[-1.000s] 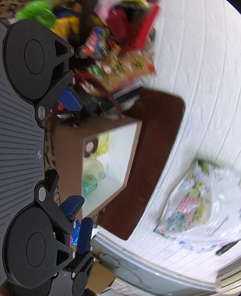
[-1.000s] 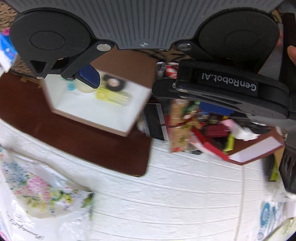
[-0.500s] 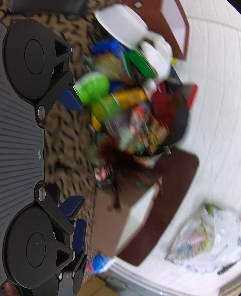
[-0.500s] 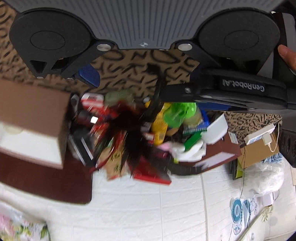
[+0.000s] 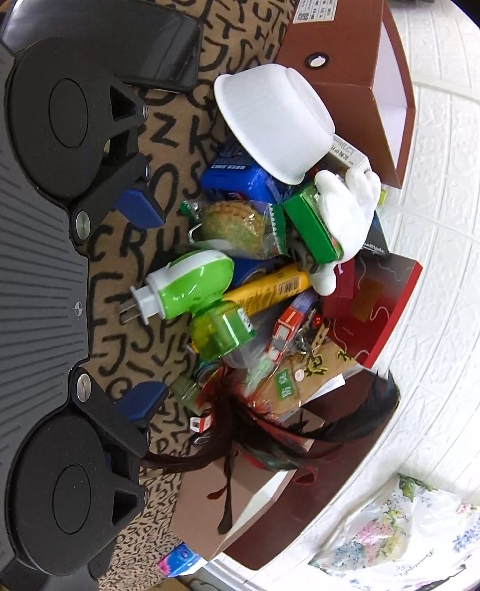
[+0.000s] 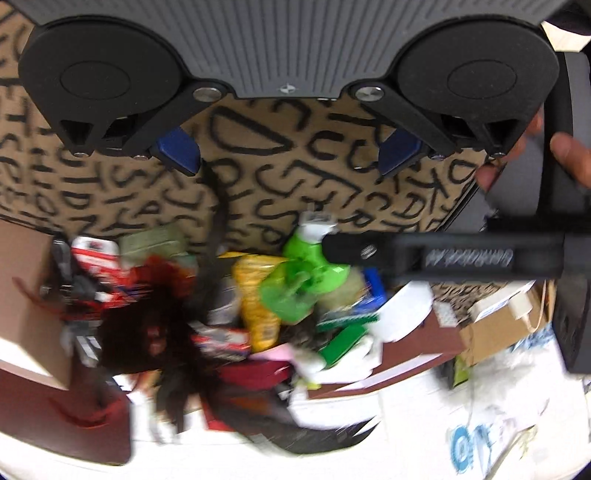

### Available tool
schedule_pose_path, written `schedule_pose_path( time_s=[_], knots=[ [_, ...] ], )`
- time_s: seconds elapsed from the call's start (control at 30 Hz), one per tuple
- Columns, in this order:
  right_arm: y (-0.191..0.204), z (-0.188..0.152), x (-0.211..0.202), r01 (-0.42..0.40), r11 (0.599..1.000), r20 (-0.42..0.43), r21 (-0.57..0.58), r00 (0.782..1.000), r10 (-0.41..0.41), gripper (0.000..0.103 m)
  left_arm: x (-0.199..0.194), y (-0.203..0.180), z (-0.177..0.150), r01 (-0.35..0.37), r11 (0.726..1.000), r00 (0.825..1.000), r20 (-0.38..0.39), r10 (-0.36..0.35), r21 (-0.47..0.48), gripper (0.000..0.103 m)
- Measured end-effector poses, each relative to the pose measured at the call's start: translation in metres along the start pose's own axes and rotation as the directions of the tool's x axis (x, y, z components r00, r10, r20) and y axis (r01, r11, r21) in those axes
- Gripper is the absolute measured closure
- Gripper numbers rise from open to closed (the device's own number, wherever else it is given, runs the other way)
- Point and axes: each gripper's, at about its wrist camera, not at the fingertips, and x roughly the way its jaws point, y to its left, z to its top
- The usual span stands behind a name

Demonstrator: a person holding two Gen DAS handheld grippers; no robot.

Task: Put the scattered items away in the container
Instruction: 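Move the left tool back to the green plug-in air freshener, then close the left tool on the green air freshener and lift it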

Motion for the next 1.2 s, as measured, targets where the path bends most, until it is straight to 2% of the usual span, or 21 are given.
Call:
schedule_pose_path(
  time_s=[0.1,0.17,0.23,0.3,0.37,0.47,0.7,0.73,0.77,0.8,0.87,0.9,1.1,1.2],
  knots=[
    [0.005,0.005,0.014,0.006,1.0,-0.004,-0.019,1.0,-0.006,0.01,0.01,0.007,0.004,0.011,1.0,1.0,-0.021,-0.011,-0.014,0.016],
    [0.005,0.009,0.023,0.007,1.0,-0.006,-0.012,1.0,-0.007,0.019,0.017,0.011,0.007,0.029,0.999,0.999,-0.036,-0.03,-0.032,0.021],
    [0.004,0.013,0.03,0.005,1.0,-0.008,-0.001,1.0,-0.005,0.022,0.022,0.012,0.009,0.045,0.998,0.998,-0.044,-0.047,-0.037,0.023],
    [0.004,0.017,0.037,0.001,1.0,-0.008,-0.003,1.0,-0.001,0.023,0.027,0.012,0.01,0.056,0.998,0.997,-0.05,-0.058,-0.035,0.024],
    [0.006,0.02,0.042,-0.002,1.0,-0.007,-0.012,1.0,0.002,0.031,0.03,0.012,0.012,0.07,0.997,0.996,-0.053,-0.072,-0.04,0.024],
    [0.007,0.025,0.051,-0.012,1.0,-0.012,-0.02,1.0,0.012,0.037,0.035,0.012,0.016,0.076,0.996,0.995,-0.054,-0.079,-0.04,0.023],
    [0.009,0.034,0.065,-0.03,0.999,-0.006,-0.031,1.0,0.03,0.043,0.047,0.018,0.021,0.078,0.995,0.994,-0.068,-0.082,-0.069,0.023],
    [0.01,0.035,0.067,-0.031,0.999,-0.002,-0.037,1.0,0.031,0.048,0.048,0.018,0.021,0.074,0.995,0.994,-0.07,-0.078,-0.062,0.024],
    [0.011,0.036,0.068,-0.032,0.999,-0.002,-0.04,0.999,0.032,0.058,0.049,0.018,0.021,0.067,0.996,0.995,-0.074,-0.072,-0.056,0.027],
    [0.011,0.035,0.07,-0.023,0.999,-0.005,-0.041,1.0,0.023,0.06,0.05,0.019,0.021,0.056,0.997,0.995,-0.079,-0.06,-0.055,0.03],
    [0.01,0.034,0.069,-0.019,0.999,0.0,-0.041,1.0,0.019,0.062,0.051,0.023,0.02,0.038,0.997,0.994,-0.097,-0.045,-0.071,0.051],
    [0.009,0.034,0.069,-0.022,0.999,-0.003,-0.037,1.0,0.022,0.062,0.052,0.026,0.02,0.049,0.995,0.993,-0.106,-0.058,-0.087,0.055],
    [0.011,0.026,0.056,-0.027,0.999,-0.013,-0.045,1.0,0.027,0.062,0.042,0.019,0.012,0.06,0.996,0.989,-0.131,-0.069,-0.07,0.056],
    [0.009,0.015,0.041,-0.034,0.999,-0.021,-0.037,0.999,0.033,0.062,0.033,0.013,0.002,0.091,0.992,0.983,-0.155,-0.103,-0.084,0.056]
  ],
)
